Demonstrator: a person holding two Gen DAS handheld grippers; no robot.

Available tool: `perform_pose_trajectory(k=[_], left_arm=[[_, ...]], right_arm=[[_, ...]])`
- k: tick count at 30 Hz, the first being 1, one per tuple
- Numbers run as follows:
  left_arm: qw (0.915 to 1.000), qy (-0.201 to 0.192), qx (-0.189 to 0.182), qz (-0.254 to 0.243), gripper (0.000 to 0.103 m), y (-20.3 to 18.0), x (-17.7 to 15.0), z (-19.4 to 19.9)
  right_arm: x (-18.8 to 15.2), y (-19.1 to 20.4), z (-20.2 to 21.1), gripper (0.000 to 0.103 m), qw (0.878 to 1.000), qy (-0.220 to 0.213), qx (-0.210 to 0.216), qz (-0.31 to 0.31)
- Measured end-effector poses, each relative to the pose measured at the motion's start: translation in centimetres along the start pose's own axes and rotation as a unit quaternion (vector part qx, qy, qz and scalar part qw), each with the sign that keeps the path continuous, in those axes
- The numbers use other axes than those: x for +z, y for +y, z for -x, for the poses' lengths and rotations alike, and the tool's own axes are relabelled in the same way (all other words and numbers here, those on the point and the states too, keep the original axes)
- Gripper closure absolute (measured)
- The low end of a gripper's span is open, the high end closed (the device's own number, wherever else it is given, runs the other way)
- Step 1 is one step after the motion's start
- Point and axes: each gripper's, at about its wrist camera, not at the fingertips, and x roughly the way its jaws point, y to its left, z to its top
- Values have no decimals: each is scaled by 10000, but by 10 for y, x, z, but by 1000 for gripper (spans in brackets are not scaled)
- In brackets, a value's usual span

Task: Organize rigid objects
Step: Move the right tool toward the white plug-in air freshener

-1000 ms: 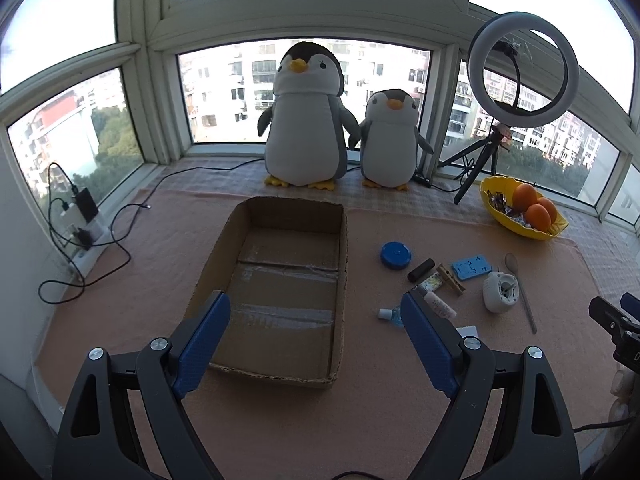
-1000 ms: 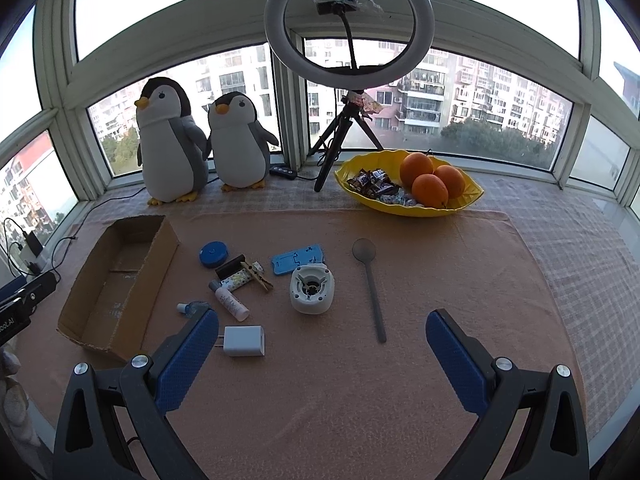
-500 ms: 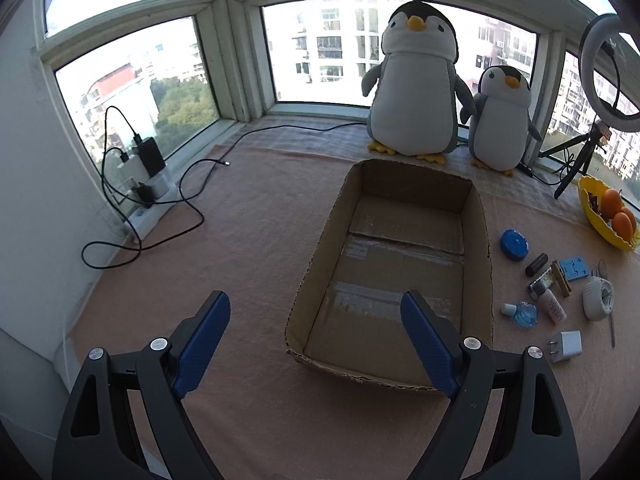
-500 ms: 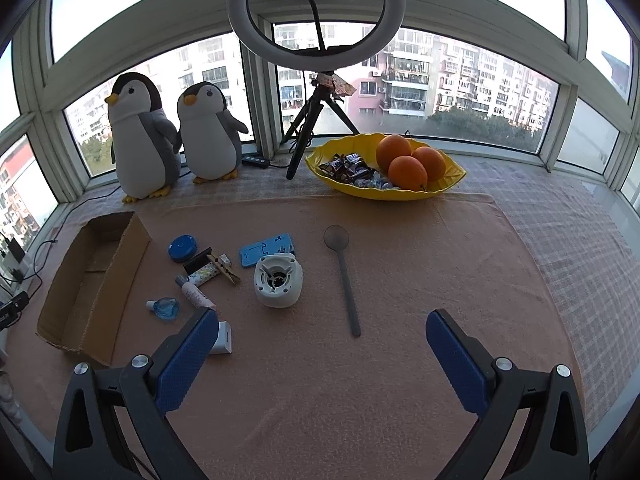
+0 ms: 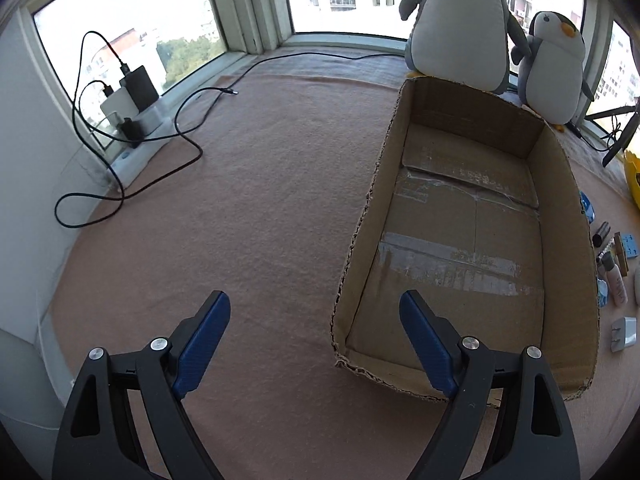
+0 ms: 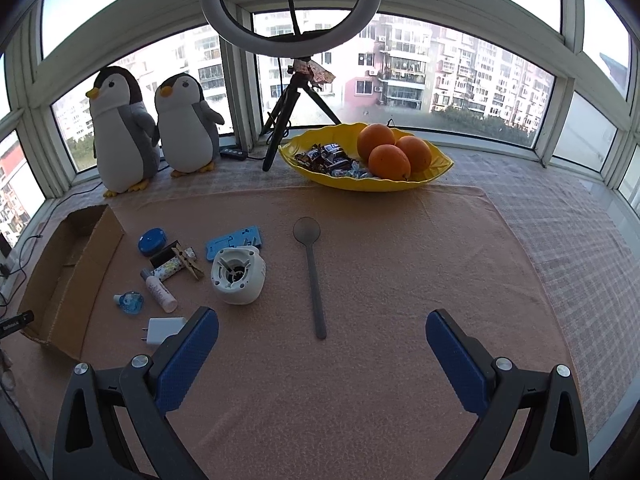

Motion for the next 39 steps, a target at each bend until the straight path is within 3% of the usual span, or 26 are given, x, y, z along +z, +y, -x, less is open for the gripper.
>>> perform_pose_trajectory(k=[12, 21, 26, 32, 39], left_arm=[[9999, 138, -69, -59, 26, -4, 3, -16], [9993, 248, -254, -128, 46, -13, 6, -26], [9993, 187, -257, -202, 52, -19, 7, -27], [9993, 164, -284, -201, 52, -20, 7, -27], [9993, 141, -292, -175, 52, -20, 6, -28]], right_arm=[[6, -4, -43, 1, 9992, 361, 179, -69], [18, 22, -62, 1, 9978, 484, 450, 47], [27, 33, -85, 18, 9953, 755, 595, 141], [32, 38, -109, 33, 9907, 1070, 843, 54], [32, 40, -130, 48, 9869, 1374, 840, 36]])
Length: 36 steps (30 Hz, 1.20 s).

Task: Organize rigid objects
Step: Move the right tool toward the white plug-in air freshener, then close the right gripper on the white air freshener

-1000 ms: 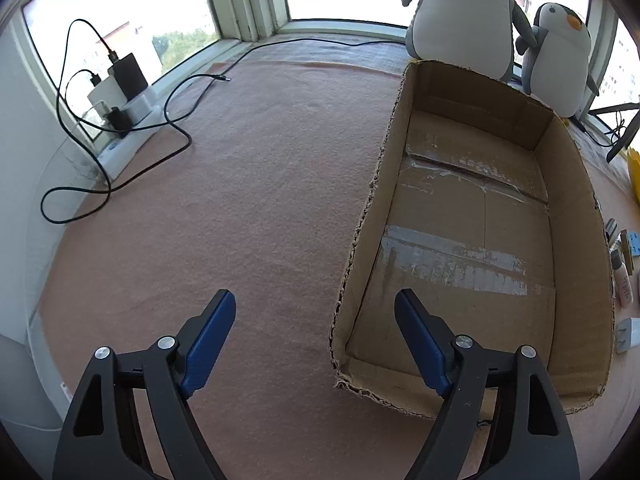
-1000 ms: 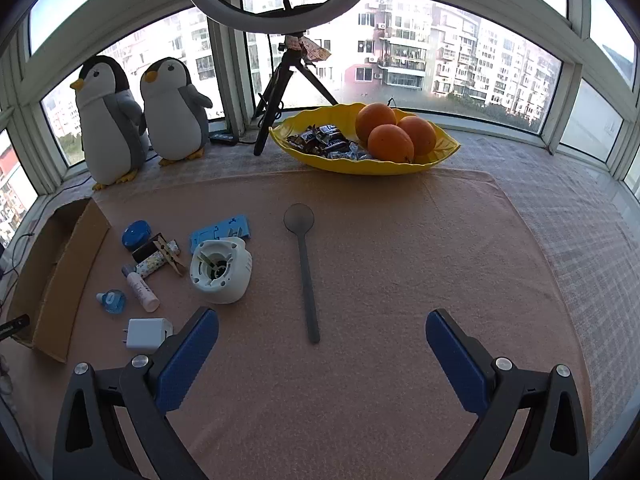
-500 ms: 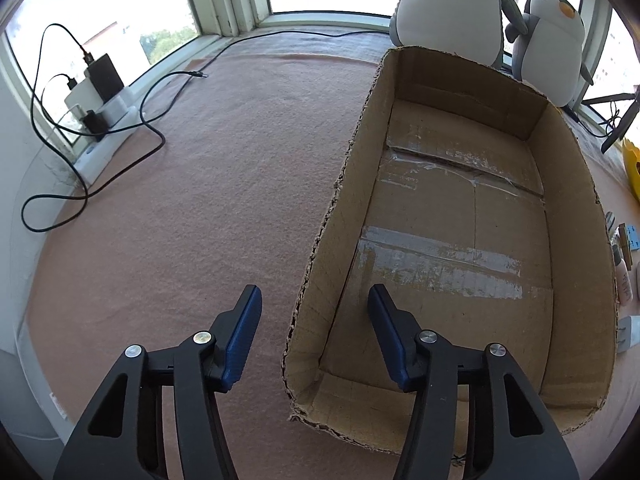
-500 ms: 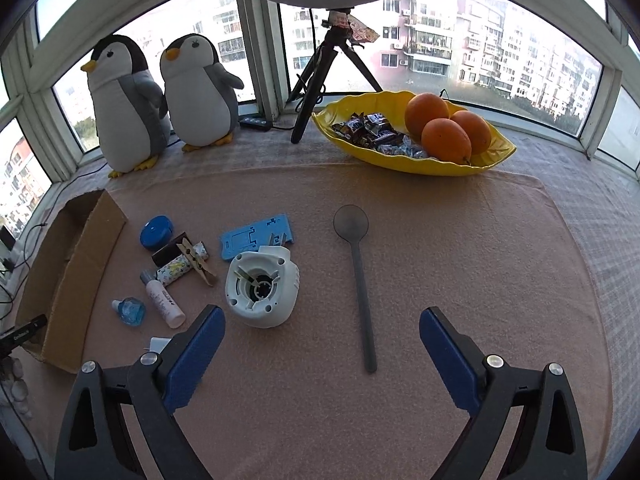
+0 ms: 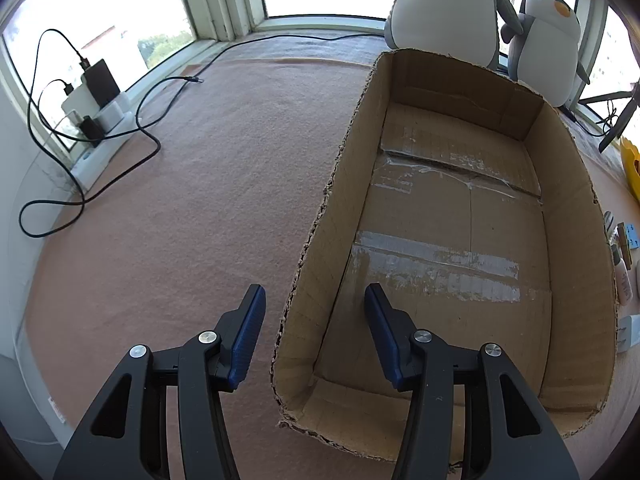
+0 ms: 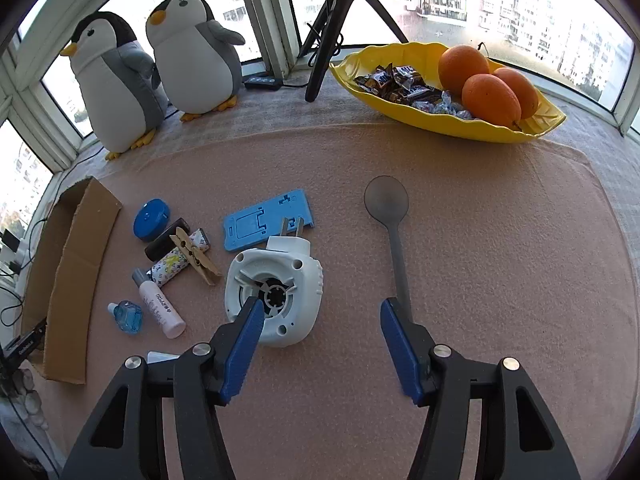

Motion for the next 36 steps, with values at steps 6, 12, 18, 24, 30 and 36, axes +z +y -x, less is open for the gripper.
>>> perform_pose_trajectory(k=[6, 12, 18, 24, 30, 36], left_arm=[[10000, -36, 18, -5, 52, -1, 0, 0], [10000, -61, 14, -15, 52, -1, -1, 0], [10000, -68, 11, -44, 52, -1, -1, 0], [9999, -94, 24, -35, 52, -2, 0, 0], [9999, -103, 7, -22, 52, -2, 0, 0], [9999, -109, -8, -20, 52, -1, 0, -1]], right_arm=[[3, -6, -3, 52, 9997, 57, 177, -163], [-3, 2, 8, 34, 9995, -184, 218, -135], [-7, 18, -5, 28, 9996, -241, 103, 43], [-7, 31, -21, 28, 9995, -212, -92, 216], [-3, 40, -33, 28, 9986, -190, -344, 344], [0, 43, -43, 28, 9977, -141, -504, 427]])
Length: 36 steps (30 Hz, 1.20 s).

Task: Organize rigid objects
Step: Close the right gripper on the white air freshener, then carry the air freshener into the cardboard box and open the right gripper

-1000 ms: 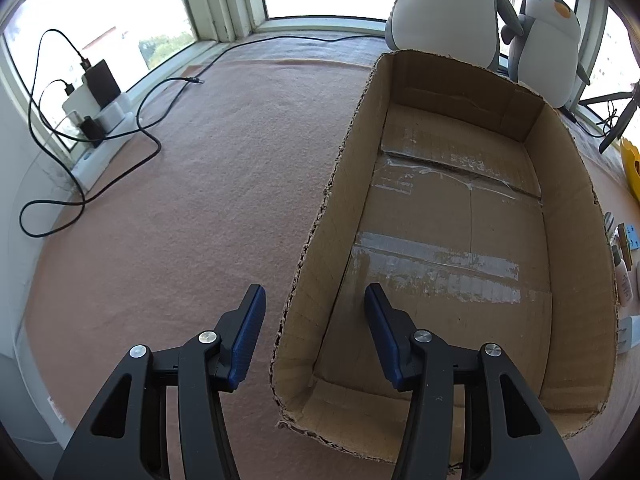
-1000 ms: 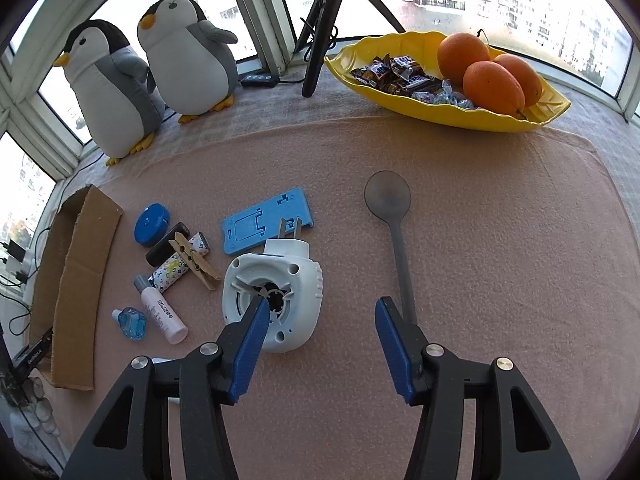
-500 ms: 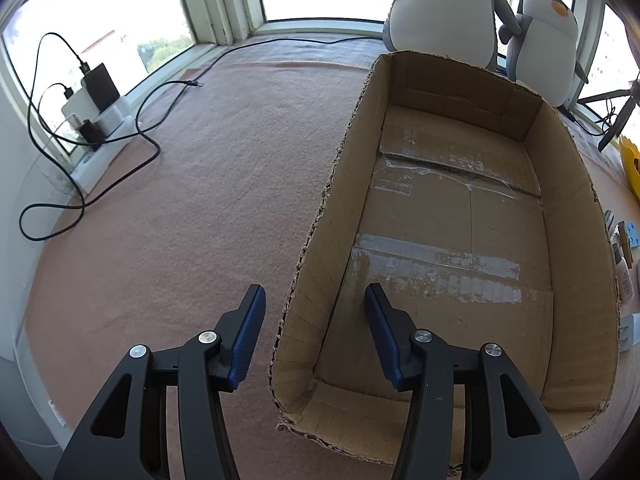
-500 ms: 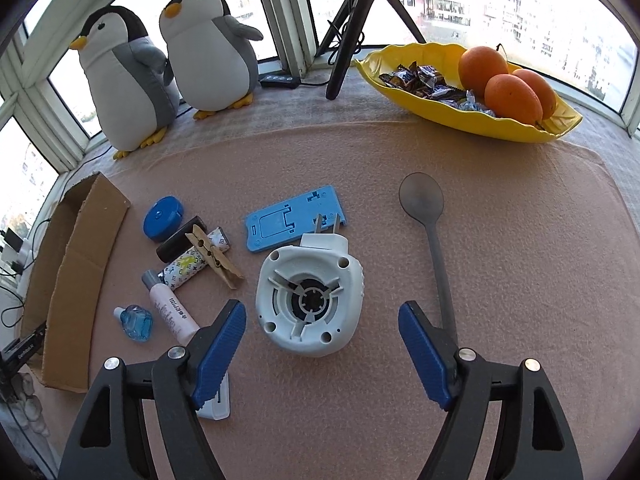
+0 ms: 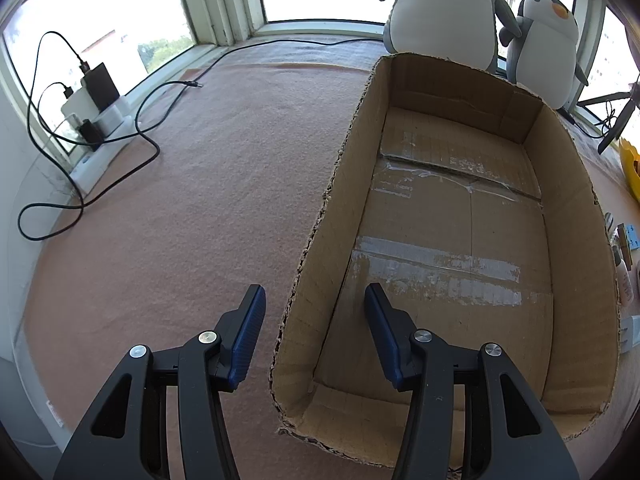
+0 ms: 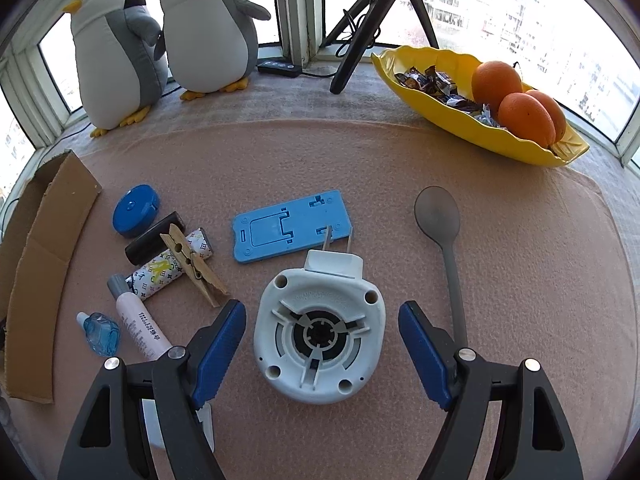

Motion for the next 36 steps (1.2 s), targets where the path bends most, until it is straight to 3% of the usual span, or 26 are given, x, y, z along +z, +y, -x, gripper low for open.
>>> perform_pose_trajectory(k=[3, 7, 15, 23, 36], left_arm=[[10000, 0, -7, 3, 52, 0, 0, 0], [10000, -1, -12, 10, 52, 0, 1, 0], [10000, -4, -13, 12, 52, 0, 1, 1], [10000, -33, -75, 36, 52, 2, 0, -1], [9997, -18, -236, 50, 52, 5, 0, -2]], right_arm=[[1, -1, -3, 32, 10000, 30, -19, 25], [2, -2, -7, 50, 9999, 106, 1, 41], [2, -2, -5, 50, 9999, 44, 16, 98], [6, 5, 24, 50, 9995, -192, 87, 246], [11, 94, 84, 50, 9892, -627, 878, 988]])
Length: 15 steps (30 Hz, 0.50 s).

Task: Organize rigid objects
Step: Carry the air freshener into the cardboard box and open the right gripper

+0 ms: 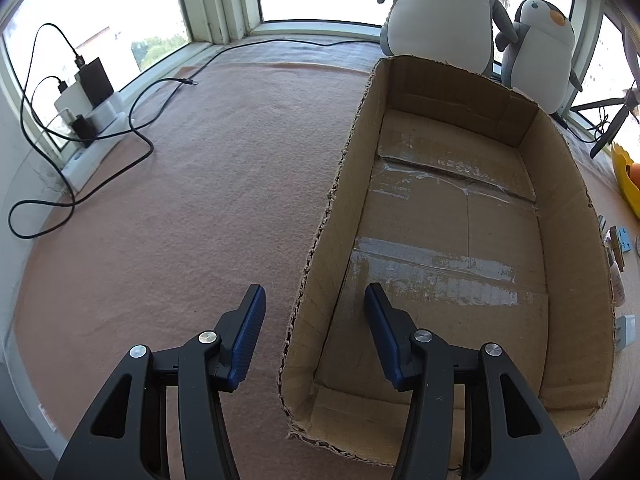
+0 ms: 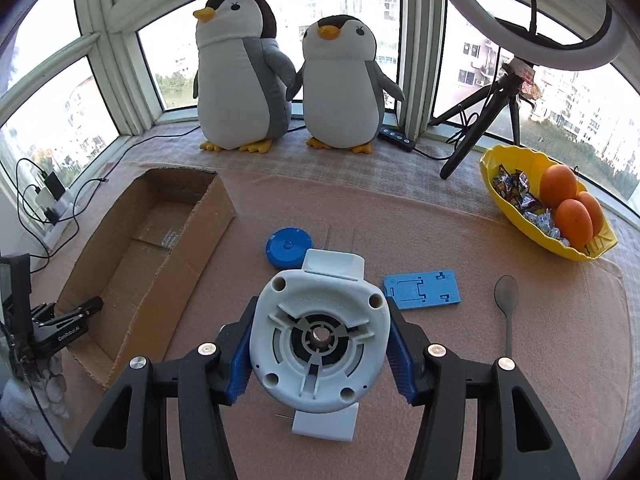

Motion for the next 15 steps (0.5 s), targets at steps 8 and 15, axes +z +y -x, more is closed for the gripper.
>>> perform_pose_trajectory(k=[8, 15], left_arm=[[10000, -42, 1, 4, 52, -1, 0, 0], [10000, -64, 4, 18, 52, 0, 0, 1]], right_arm=[[7, 72, -1, 50, 9970, -59, 504, 582], [-2, 132, -14, 50, 9899, 5, 822, 1154]])
